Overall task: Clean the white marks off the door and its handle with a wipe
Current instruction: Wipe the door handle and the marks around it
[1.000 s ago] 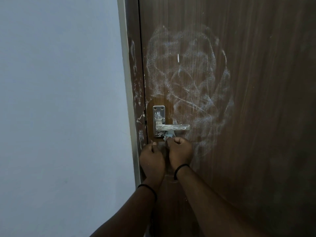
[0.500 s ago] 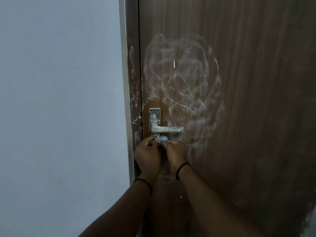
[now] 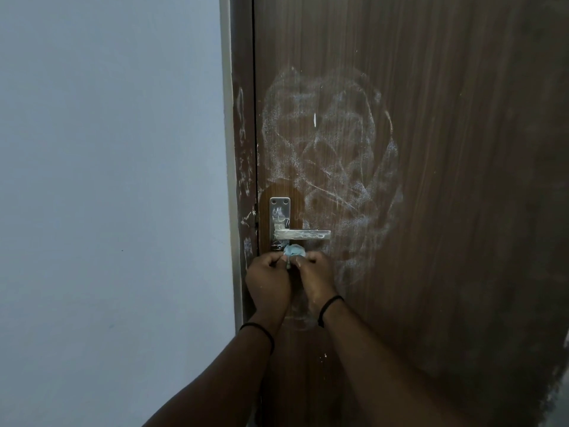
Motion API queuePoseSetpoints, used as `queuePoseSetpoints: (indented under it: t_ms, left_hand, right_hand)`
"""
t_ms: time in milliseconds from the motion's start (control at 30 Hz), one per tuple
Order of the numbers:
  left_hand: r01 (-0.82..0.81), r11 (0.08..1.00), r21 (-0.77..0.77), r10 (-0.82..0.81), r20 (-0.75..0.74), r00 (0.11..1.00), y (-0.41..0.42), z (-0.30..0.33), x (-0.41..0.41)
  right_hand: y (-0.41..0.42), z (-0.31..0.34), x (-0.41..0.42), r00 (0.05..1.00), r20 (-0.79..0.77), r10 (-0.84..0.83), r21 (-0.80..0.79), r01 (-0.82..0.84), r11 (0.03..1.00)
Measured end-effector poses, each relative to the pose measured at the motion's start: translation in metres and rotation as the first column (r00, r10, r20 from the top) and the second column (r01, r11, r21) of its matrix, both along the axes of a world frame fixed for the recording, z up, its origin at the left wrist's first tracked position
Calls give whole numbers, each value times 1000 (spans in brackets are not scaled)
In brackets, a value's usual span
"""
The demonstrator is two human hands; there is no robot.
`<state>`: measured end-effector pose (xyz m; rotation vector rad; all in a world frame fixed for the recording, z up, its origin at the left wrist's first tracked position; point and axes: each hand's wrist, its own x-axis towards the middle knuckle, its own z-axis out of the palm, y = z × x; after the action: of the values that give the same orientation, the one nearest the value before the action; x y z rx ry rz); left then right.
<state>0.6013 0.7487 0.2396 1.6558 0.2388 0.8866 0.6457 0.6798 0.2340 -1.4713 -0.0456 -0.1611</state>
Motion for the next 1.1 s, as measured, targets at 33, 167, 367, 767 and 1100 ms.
queuePoseSetpoints:
  t_ms: [33, 167, 367, 767, 1100]
  left_hand:
    - [-14, 1000, -7, 14, -5, 1000, 0, 0, 0]
    - [-19, 995, -97, 16, -33, 999, 0, 5, -2]
    - [-49, 992, -114, 42, -67, 997, 4, 15, -10]
    - [-126, 989, 72, 125, 15, 992, 8, 10, 1]
    - [-107, 993, 50, 107, 6, 994, -9, 7, 16]
  right_hand:
    - [1, 0, 0, 998, 38, -48, -1, 49, 999]
    - [4, 6, -1, 982, 162, -98, -57, 109, 992]
    - [14, 12, 1, 953, 217, -213, -205, 258, 944]
    - [29, 0, 7, 955, 197, -223, -97, 245, 965]
    - [3, 0, 14, 961, 199, -192, -37, 204, 978]
